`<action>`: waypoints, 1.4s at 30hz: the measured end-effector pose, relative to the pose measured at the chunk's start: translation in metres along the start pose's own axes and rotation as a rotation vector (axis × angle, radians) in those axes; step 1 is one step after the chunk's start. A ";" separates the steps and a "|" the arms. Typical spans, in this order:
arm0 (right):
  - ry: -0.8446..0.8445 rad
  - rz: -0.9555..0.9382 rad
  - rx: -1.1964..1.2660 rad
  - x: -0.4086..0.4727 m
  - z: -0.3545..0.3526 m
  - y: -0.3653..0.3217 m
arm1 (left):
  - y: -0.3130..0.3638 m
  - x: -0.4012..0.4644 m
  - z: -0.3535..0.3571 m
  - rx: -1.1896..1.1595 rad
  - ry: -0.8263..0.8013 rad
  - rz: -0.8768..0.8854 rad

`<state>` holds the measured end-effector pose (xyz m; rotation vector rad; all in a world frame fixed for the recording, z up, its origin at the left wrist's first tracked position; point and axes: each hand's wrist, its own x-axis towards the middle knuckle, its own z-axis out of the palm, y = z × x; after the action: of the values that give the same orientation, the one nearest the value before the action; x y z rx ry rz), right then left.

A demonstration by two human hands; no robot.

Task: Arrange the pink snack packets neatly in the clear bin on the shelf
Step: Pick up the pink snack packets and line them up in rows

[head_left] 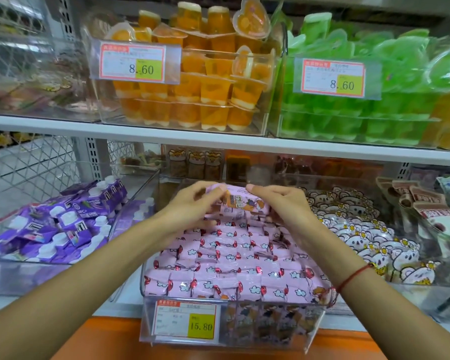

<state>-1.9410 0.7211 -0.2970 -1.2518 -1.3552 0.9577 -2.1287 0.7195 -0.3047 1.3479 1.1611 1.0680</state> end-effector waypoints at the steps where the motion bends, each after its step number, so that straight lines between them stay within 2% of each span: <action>1: -0.015 0.063 0.042 0.000 0.001 -0.001 | 0.000 0.000 0.000 0.057 -0.012 0.039; 5: -0.070 0.189 0.271 -0.003 0.002 -0.006 | -0.001 0.005 0.003 -0.036 0.061 0.016; 7: -0.096 0.167 0.358 -0.002 0.002 -0.008 | -0.002 0.007 0.006 -0.094 0.108 -0.003; 10: -0.054 0.077 0.359 -0.002 0.008 -0.006 | -0.006 0.012 0.011 -0.021 0.147 0.037; 13: 0.109 0.000 0.246 -0.002 0.015 0.001 | -0.009 0.017 0.016 0.223 0.126 0.147; 17: 0.362 -0.088 -0.090 0.001 0.017 0.008 | -0.016 0.032 0.010 0.607 -0.056 0.262; 19: 0.431 -0.136 -0.196 0.005 0.016 0.010 | -0.020 0.039 0.006 0.821 -0.165 0.259; 21: 0.438 -0.106 -0.300 0.010 0.016 0.011 | -0.023 0.045 0.003 1.052 -0.273 0.260; 23: 0.384 -0.091 -0.445 0.016 0.019 0.014 | -0.024 0.047 0.001 1.238 -0.294 0.271; 25: 0.286 -0.142 -0.606 0.020 0.022 0.017 | -0.024 0.047 -0.001 1.314 -0.263 0.284; 29: 0.095 -0.313 -0.825 0.028 0.014 0.008 | -0.026 0.045 -0.001 1.310 -0.248 0.275; 33: -0.128 -0.368 -1.090 0.036 0.007 0.012 | -0.025 0.048 0.001 1.283 -0.262 0.252; 37: -0.361 -0.309 -1.184 0.037 0.013 0.035 | -0.024 0.048 0.001 1.241 -0.257 0.214; 40: -0.460 -0.218 -1.202 0.044 0.012 0.030 | -0.024 0.046 0.002 1.162 -0.221 0.215; 42: -0.474 -0.169 -1.123 0.047 0.008 0.020 | -0.023 0.046 0.006 1.114 -0.162 0.268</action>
<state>-1.9433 0.7714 -0.3101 -1.7020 -2.5079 0.3156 -2.1185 0.7650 -0.3279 2.4388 1.5476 0.4083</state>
